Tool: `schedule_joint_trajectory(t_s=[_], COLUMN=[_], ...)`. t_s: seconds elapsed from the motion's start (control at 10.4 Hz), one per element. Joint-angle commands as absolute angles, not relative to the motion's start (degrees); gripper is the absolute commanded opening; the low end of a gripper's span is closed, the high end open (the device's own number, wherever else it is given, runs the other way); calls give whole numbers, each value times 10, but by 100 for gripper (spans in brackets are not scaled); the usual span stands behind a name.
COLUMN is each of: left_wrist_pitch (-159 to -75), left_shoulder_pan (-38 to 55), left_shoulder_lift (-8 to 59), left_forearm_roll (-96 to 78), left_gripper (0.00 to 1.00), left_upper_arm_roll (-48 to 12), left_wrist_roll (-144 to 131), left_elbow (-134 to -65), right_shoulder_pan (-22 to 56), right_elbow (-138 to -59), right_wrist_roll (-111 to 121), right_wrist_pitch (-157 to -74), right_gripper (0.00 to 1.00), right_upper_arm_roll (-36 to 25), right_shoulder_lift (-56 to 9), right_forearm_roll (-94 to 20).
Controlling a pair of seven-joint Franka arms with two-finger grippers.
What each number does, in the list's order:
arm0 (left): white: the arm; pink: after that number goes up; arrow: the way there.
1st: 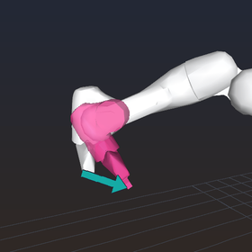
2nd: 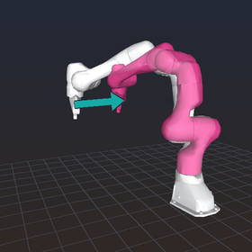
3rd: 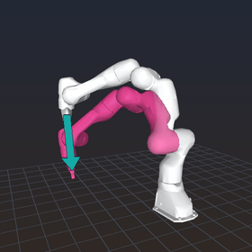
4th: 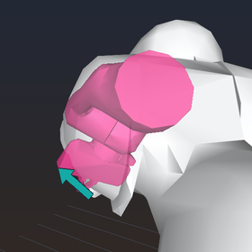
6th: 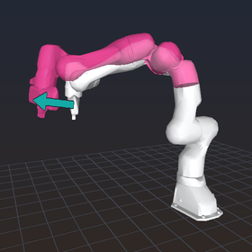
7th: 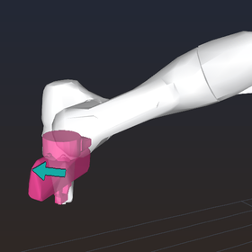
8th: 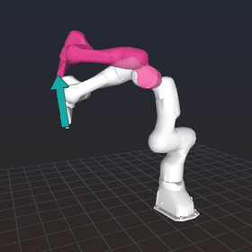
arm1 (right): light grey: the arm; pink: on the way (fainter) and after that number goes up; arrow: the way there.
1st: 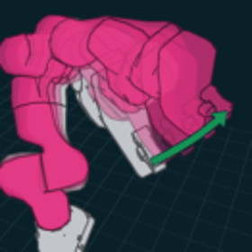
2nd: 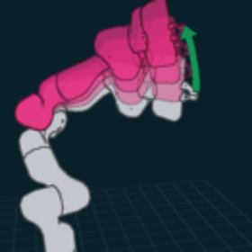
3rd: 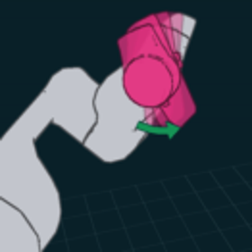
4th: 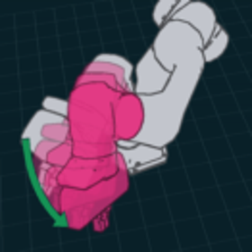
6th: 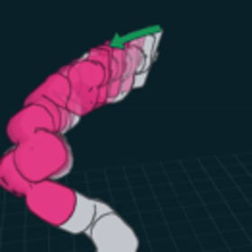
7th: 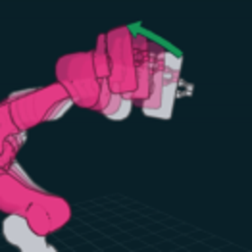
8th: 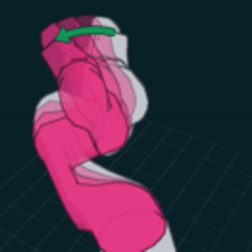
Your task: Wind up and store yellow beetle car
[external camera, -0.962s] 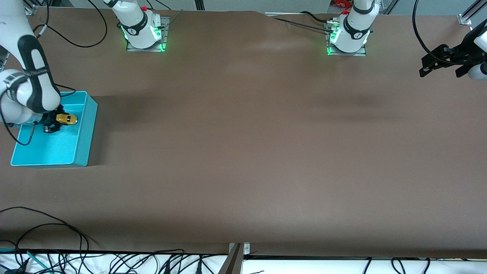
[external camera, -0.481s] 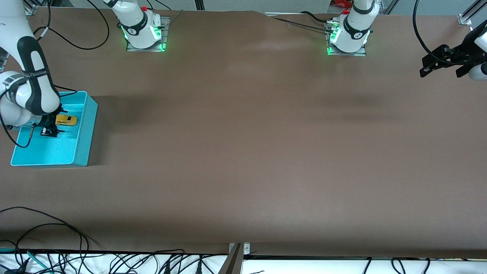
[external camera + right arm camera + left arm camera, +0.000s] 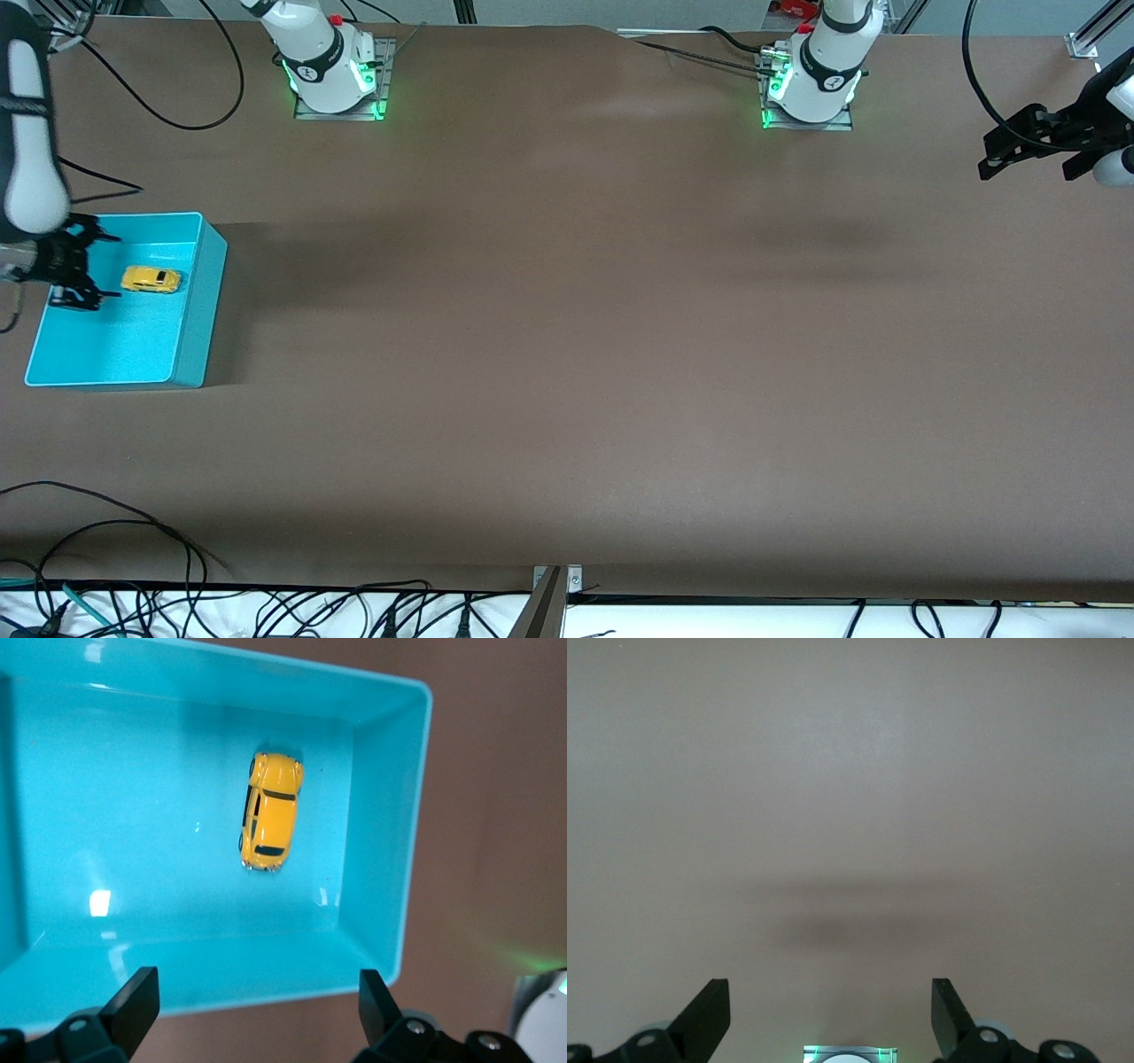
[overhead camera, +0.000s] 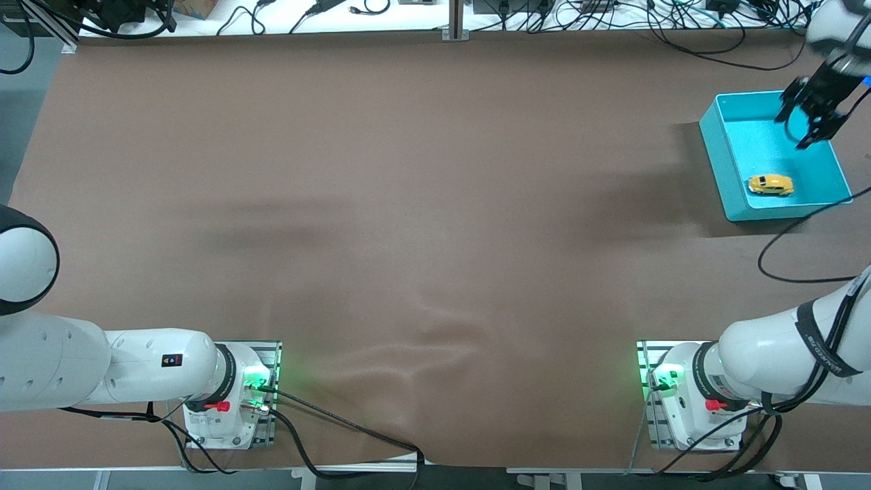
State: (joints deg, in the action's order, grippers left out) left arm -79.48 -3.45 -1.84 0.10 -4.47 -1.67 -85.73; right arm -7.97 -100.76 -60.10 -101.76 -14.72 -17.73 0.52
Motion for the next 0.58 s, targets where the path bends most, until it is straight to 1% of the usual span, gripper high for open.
schedule_joint_trajectory(t_s=[0.0, 0.1, 0.19, 0.29, 0.38, 0.48], left_wrist_pitch=[-783, -783, -783, -783, -783, -783], left_shoulder_pan=[-37, -37, -37, -37, -37, -37], left_shoulder_lift=[-11, -11, -11, -11, -11, -11], left_forearm_roll=[-2, -2, -2, -2, -2, -2], left_gripper=[100, 100, 100, 100, 100, 100], left_upper_arm_roll=[-46, -46, -46, -46, -46, -46], left_wrist_roll=[-18, -18, -18, -18, -18, -18], left_elbow=[-839, -839, -839, -839, -839, -839], right_shoulder_pan=[-83, -83, -72, -43, -29, -12], right_elbow=[-898, -893, -903, -927, -947, -950], right_wrist_roll=[-489, -436, -375, -317, -253, -171], right_wrist_pitch=[-889, -873, -873, -881, -902, -914], right_gripper=[100, 100, 100, 100, 100, 100], right_upper_arm_roll=[-133, -111, -109, -110, -109, -109], right_shoulder_lift=[-171, -132, -100, -60, -35, -25], right_forearm_roll=[-3, -5, -5, -5, -4, -4])
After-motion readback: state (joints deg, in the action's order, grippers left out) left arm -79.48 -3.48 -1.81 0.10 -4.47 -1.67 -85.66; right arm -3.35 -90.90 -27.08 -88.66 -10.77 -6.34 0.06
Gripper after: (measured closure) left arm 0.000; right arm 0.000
